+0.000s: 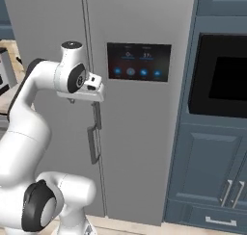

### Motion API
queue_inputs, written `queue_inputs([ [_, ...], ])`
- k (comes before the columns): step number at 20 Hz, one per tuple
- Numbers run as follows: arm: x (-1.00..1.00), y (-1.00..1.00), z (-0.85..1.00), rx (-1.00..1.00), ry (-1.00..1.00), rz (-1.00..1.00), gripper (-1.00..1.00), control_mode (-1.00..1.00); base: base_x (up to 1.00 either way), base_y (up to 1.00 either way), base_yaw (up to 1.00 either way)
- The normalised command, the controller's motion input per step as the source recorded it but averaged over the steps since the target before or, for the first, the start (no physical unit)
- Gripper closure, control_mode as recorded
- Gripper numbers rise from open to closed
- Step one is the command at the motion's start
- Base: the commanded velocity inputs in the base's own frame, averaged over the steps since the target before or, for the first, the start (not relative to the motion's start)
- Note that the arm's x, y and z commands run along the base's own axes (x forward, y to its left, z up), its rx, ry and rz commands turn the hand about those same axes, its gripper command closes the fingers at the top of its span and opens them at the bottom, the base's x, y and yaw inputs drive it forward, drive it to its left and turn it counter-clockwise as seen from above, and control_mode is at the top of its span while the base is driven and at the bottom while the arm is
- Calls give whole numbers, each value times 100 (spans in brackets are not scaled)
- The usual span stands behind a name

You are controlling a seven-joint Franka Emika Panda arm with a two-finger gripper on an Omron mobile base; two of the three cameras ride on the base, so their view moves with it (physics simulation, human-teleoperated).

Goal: Retrieve the butter from the fridge and place it on a plate on the dining table. Then retrieve the butter knife by the fridge and place it near the plate.

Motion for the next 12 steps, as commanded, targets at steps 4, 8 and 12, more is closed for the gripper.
queue_inputs([
  [4,0,0,0,0,0,0,-100,100,0,-6,0],
  [8,8,4,-7,0,-6,0,-100,-100,0,0,0],
  [12,45,2,-46,0,-28,0,-100,-100,0,0,0],
])
